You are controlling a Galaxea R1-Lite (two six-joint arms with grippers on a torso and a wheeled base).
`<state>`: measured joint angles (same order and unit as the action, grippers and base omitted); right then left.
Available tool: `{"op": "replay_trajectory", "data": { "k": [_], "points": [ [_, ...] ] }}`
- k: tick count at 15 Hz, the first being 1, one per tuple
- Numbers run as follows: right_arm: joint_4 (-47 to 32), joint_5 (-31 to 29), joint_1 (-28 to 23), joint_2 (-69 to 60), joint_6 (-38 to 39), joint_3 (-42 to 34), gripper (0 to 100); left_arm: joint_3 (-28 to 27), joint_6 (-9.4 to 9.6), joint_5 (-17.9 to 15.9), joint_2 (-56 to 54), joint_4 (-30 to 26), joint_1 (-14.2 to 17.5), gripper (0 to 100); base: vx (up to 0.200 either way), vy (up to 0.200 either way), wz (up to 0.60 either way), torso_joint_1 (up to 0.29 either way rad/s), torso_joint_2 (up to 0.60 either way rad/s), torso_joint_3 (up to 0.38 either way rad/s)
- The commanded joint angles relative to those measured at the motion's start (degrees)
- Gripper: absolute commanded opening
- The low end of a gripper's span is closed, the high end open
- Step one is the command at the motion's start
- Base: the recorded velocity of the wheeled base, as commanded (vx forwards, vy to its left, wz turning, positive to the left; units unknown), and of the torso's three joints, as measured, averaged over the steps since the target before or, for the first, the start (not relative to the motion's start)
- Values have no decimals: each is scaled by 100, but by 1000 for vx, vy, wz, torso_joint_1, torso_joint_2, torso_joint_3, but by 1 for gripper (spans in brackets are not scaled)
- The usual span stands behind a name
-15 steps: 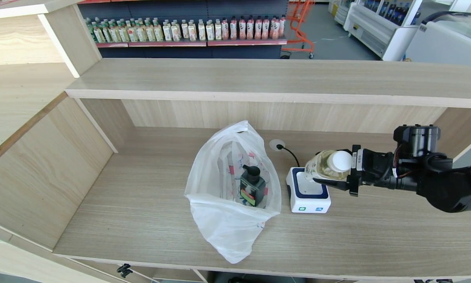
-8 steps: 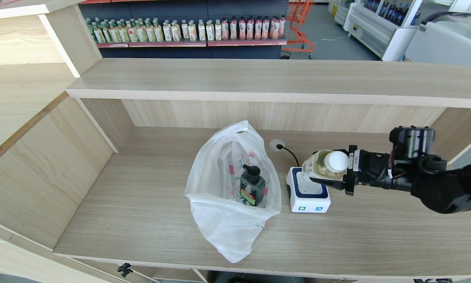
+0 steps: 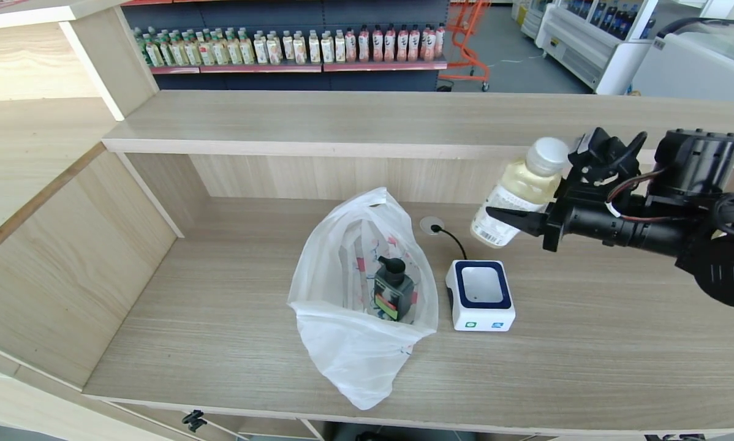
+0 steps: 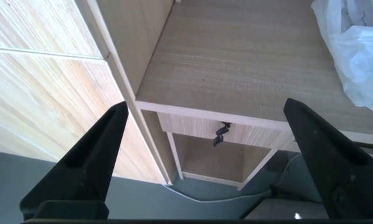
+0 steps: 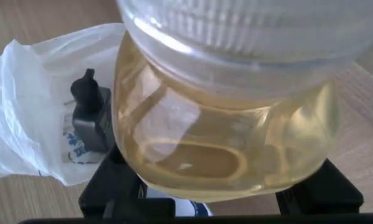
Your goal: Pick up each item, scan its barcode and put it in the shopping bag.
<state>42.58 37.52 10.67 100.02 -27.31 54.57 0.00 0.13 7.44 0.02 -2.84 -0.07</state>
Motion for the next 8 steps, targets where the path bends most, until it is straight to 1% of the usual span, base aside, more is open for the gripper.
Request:
{"op": "replay_trajectory", "data": {
  "k": [1,3,4,6,8],
  "points": [
    [5,-544,348,-308,604,72,0,0,-5,3,-2,3,-1,100,0,200,0,2,2,-2],
    [-4,-1564,761,-176,1781,212,0,0,-13,3,-2,3,-1,100,0,200,0,-5,2,5],
    [5,-1845,902,-18,1957,388,0,0,-5,3,-2,3,-1,100,0,200,0,2,7,-2],
    [-13,-1933,1043,228,2080,564,0,0,4,3,-2,3,-1,100,0,0,0,0,0,0],
    [-13,-2021,1095,474,2546,538,0,0,4,3,-2,3,-1,100,0,0,0,0,0,0]
  ]
}}
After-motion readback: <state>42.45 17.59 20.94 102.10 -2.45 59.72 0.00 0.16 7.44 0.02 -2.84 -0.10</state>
